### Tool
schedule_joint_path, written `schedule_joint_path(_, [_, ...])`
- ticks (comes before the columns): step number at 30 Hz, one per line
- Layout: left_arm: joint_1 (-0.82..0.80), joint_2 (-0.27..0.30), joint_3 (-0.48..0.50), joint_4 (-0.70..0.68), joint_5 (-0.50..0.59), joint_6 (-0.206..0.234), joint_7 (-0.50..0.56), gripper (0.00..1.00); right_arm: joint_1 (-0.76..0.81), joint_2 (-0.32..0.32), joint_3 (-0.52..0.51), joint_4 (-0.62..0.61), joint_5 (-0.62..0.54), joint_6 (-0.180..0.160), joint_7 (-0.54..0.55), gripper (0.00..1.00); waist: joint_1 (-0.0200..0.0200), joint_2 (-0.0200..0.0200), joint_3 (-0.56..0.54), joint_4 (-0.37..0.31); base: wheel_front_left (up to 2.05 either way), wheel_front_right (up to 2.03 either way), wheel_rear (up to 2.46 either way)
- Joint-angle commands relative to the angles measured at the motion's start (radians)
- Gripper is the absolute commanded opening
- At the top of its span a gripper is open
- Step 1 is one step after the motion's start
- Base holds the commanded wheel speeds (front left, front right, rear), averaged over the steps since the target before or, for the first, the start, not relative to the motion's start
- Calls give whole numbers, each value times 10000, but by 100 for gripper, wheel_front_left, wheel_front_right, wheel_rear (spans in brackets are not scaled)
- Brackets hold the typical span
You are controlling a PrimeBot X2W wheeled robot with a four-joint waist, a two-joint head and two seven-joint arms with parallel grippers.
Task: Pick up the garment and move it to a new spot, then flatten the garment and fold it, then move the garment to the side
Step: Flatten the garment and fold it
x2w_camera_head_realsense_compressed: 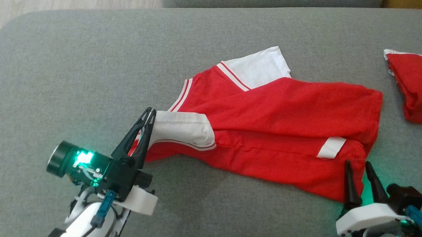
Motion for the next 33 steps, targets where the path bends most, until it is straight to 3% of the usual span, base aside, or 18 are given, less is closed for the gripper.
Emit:
schedule_joint_path(1, [-217, 273, 355, -383, -19, 96, 0, 0, -357, -214, 243, -372, 27, -7, -65, 11, 0, 0, 9, 0, 0, 0, 0])
schedule_joint_path(2, [-222, 299, 379, -410, -21, 116, -43, 0, -370, -227, 165, -549, -17, -7, -65, 0, 0, 0, 6, -10, 0, 0, 0])
schedule_joint_path(10, [-211, 614, 734, -619, 10, 408, -485, 0, 7, -161, -27, -1603, 141, -7, -65, 0, 0, 0, -578, -69, 0, 0, 0])
schedule_joint_path(16, [-924, 1554, 1512, -1768, -1, 213, -913, 0, 192, -804, -582, -3801, -26, -7, -65, 0, 0, 0, -1434, -115, 0, 0, 0])
schedule_joint_path(21, [-2550, 2184, 1939, -2918, -377, -730, -883, 0, -100, -1791, -1029, -5912, -187, -7, -65, 0, 0, 0, -1714, -78, 0, 0, 0])
schedule_joint_path(25, [-4370, 2002, 2061, -2938, -1233, -1648, -648, 0, -1082, -2676, -1117, -6878, -4, -7, 39, 0, 0, 0, -1692, -131, 0, 0, 0])
schedule_joint_path(30, [-6566, 1652, 1996, -1459, -2150, -2731, -270, 0, -3138, -3723, -220, -6200, 335, -7, 535, 0, 0, 0, -1118, -182, 0, 0, 0])
schedule_joint_path(33, [-7916, 1464, 1883, -198, -2386, -3110, -136, 0, -4652, -4105, 565, -5175, 579, -7, 710, 0, 0, 0, -353, -109, 0, 0, 0])
